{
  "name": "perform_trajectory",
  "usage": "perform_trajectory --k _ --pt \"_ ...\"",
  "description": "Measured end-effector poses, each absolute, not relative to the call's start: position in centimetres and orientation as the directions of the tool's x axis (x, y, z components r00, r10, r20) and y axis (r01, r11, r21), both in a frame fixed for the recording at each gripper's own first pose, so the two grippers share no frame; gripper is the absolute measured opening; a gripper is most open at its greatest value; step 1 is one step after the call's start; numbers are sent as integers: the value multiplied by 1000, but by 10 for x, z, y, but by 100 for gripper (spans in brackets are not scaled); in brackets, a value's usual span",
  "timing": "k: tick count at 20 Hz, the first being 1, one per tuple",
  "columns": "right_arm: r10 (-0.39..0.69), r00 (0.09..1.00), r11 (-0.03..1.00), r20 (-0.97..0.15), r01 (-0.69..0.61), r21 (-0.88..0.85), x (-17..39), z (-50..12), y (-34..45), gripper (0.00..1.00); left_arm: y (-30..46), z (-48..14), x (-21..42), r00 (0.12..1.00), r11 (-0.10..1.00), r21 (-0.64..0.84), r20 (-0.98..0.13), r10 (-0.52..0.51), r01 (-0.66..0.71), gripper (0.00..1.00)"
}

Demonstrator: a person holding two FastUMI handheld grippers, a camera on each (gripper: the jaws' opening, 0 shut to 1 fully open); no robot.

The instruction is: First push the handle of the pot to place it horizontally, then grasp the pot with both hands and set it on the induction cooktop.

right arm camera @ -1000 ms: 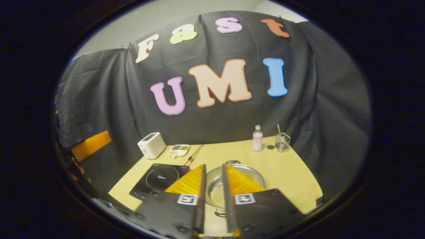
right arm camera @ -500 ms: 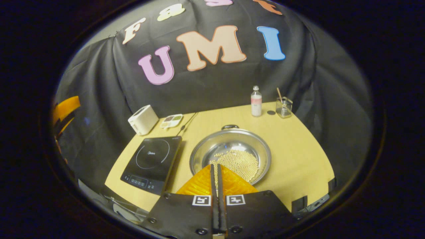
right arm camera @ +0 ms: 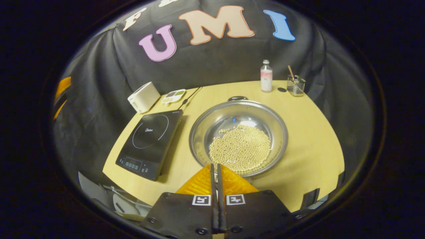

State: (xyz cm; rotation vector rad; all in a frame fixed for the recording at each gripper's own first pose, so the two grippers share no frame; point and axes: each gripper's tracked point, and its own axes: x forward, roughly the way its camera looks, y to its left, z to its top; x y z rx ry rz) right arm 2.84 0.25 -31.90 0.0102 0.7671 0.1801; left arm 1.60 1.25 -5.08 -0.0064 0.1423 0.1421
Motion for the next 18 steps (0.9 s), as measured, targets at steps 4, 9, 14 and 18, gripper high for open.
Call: perform_trajectory --k 4,9,14,18 --pt "193 639 977 -744 -192 89 24 -344 14 3 15 -58 14 974 988 1 -169 150 -152 95" --pt "238 556 963 -796 -241 119 19 -367 30 0 24 -63 12 964 982 15 -191 187 -187 95" --pt "241 481 957 -843 -262 124 12 -387 33 3 28 -67 8 955 976 22 -206 216 -216 95" --pt "210 466 968 -859 -225 114 13 -396 21 3 28 -68 3 950 974 24 -213 227 -227 99"
